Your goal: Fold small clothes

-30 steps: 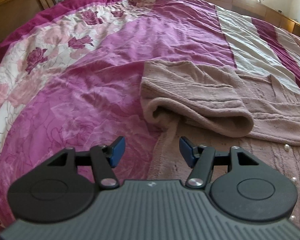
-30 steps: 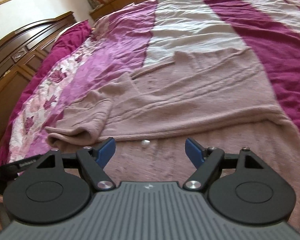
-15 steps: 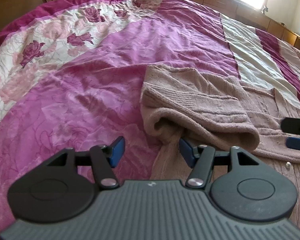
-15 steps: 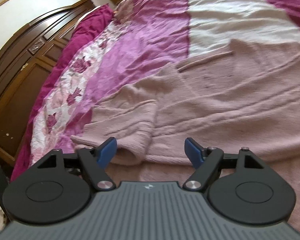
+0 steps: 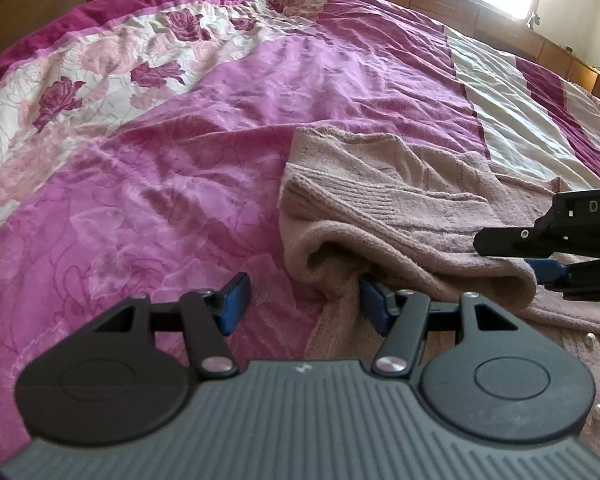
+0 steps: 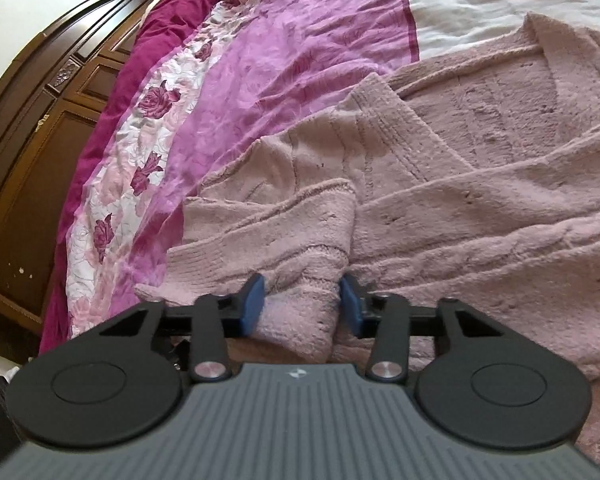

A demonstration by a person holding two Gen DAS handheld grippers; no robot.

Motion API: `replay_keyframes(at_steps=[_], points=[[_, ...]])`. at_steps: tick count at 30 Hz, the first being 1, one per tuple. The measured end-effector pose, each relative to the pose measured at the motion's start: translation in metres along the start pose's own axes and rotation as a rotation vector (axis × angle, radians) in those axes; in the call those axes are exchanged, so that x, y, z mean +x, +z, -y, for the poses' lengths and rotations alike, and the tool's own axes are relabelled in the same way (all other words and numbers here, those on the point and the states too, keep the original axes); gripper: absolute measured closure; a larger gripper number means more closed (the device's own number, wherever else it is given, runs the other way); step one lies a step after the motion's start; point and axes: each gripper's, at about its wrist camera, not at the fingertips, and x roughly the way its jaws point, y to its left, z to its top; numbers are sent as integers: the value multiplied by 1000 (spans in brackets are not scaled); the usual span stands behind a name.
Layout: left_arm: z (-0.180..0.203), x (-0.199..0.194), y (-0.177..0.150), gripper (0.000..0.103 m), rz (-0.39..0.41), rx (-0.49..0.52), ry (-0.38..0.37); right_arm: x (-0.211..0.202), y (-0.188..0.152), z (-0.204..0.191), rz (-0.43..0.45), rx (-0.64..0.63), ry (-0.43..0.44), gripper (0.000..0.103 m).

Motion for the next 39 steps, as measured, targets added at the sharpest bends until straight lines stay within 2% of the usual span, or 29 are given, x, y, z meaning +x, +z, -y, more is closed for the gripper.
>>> replay_keyframes(at_steps=[4,8,13,18,23,28,33,39], points=[[3,6,0,42,2,18,18,1,4,-1,2,2,10,91],[6,9,-1,39,1,44,45,-18,9,-12,74,-65,23,94],[4,11,-2,35,-5,48,58,-60,20,-29,206,-176,16,94],[7,12,-3,35,-3,65,65,-95,21,-28,296,-276,-57,94],[10,12,-4,35,1,91,77,-92,10,6,266,-256,-134,94],[13,9,-4,35,-4,110,78,-68,-11,43,203,-221,-210,94],[15,5,-3,35,-16,127,80,-61,-24,56,198,-185,-209,92],[17,-4,-1,36,-32,148,86,-71,-27,37,220,-216,-248,72]])
